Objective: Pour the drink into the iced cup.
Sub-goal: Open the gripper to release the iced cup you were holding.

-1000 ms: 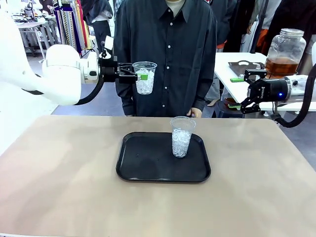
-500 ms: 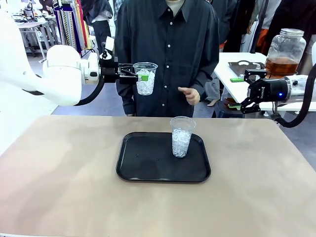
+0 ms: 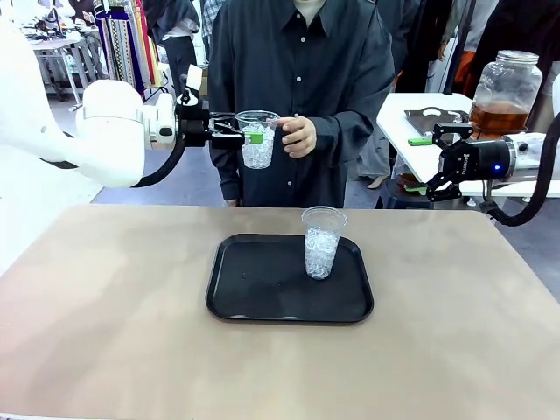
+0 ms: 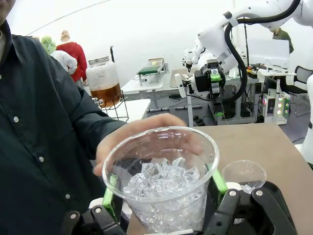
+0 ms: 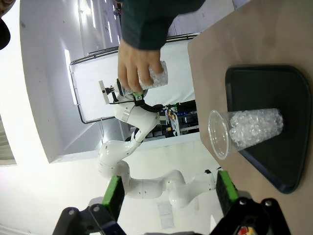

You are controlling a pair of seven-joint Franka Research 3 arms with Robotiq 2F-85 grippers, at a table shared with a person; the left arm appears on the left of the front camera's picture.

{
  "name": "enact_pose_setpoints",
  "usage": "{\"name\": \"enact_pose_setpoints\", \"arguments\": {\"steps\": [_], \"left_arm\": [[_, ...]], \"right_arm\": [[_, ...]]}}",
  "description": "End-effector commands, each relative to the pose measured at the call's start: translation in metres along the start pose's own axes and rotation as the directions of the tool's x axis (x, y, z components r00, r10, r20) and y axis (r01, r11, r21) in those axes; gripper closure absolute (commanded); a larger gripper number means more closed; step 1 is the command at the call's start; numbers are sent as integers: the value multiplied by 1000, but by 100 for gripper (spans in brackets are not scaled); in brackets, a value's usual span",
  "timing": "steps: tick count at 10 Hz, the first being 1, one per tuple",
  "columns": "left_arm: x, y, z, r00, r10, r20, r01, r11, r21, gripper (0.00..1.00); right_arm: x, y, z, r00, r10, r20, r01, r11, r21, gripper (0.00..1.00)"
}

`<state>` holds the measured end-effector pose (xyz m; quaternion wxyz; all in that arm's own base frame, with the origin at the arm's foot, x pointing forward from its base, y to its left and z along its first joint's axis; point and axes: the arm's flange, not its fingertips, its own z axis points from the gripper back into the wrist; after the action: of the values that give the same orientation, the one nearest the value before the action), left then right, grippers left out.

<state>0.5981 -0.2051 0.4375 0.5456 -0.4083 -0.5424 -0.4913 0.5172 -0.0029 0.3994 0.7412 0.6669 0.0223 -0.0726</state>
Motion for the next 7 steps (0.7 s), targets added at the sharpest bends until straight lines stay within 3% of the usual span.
{"name": "enact_pose_setpoints", "arguments": {"steps": [1, 7], "left_arm": [[3, -4, 0, 1000, -23, 1, 23, 1000, -2, 12], [3, -4, 0, 1000, -23, 1, 23, 1000, -2, 12]], "right_arm": [[0, 1, 0, 1000, 1, -1, -1, 1000, 1, 0], [0, 1, 0, 1000, 1, -1, -1, 1000, 1, 0]]}}
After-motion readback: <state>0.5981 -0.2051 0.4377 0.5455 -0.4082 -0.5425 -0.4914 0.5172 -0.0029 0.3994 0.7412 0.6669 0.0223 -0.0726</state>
